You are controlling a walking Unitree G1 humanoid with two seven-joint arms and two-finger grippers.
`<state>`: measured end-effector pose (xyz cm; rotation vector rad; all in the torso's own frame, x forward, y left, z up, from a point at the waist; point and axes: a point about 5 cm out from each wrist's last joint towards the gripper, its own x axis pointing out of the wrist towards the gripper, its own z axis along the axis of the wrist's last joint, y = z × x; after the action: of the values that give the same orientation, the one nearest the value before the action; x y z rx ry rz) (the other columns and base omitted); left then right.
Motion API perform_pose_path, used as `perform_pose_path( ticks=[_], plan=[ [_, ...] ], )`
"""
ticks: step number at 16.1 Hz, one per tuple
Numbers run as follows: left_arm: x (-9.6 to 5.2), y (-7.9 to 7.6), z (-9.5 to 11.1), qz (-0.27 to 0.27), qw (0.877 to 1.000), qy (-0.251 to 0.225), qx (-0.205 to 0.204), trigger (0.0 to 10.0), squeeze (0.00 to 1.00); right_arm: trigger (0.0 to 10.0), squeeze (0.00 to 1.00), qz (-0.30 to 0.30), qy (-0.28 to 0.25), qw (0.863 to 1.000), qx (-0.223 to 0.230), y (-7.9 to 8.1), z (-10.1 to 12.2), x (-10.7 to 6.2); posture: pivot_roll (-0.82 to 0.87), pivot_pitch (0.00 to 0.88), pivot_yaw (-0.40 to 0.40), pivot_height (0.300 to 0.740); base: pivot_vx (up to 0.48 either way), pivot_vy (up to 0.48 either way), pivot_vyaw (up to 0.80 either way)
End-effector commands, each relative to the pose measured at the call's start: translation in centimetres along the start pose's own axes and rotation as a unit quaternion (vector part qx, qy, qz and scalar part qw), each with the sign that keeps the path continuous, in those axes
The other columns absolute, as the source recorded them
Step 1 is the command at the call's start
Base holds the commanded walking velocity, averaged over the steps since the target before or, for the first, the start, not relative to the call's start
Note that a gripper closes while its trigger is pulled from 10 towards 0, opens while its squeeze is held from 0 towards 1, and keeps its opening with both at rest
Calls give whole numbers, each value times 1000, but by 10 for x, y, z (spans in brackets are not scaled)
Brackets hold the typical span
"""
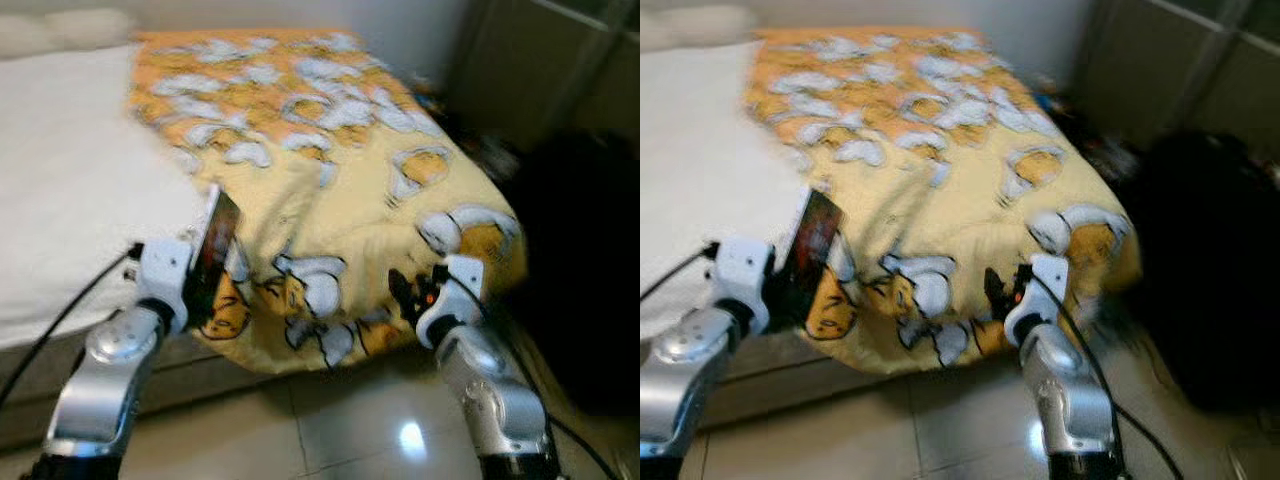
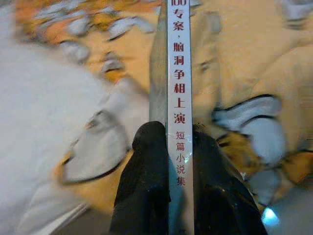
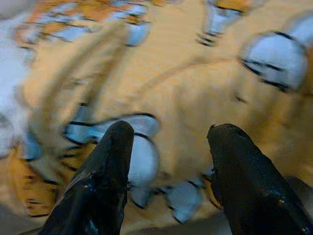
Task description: Clean up the room
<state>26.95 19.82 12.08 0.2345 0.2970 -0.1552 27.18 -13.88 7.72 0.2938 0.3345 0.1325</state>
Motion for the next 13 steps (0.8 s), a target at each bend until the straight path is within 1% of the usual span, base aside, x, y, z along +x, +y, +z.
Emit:
perform_pose_path(
  ticks=[1,4,7,8,9,11,12,13],
  plan=[
    [-1,-5,11,-13,1000,-27,7,10000,0,10000,0,-6,-10,1000,-1,-3,5,-1,-4,0,-22,740,0,454,-800],
    [-1,-2,13,-9,999,-33,7,10000,0,10000,0,2,-7,1000,-31,-3,3,-2,-2,0,-26,740,0,453,-777],
    [-2,-3,12,-5,999,-34,-1,10000,0,10000,0,27,-24,997,-64,1,9,-2,-7,0,-23,740,0,456,0],
    [-1,-5,11,-5,999,-34,-3,10000,0,10000,0,46,-26,994,-96,6,10,-2,-10,0,-25,740,0,458,0],
    [-1,-5,11,-6,999,-34,-4,10000,0,10000,0,59,-30,993,-95,9,11,-2,-10,0,-25,740,0,458,0],
    [-1,-6,10,-5,999,-34,-8,10000,0,10000,0,105,-32,988,-113,18,15,-5,-18,0,-24,740,0,454,0],
    [-1,-6,10,-2,999,-34,-10,10000,0,10000,0,126,-34,985,-114,21,16,-6,-18,0,-25,740,0,450,0],
    [0,-6,9,2,999,-34,-11,10000,0,10000,0,133,-37,984,-112,22,16,-7,-15,0,-27,740,0,458,0]
  ],
)
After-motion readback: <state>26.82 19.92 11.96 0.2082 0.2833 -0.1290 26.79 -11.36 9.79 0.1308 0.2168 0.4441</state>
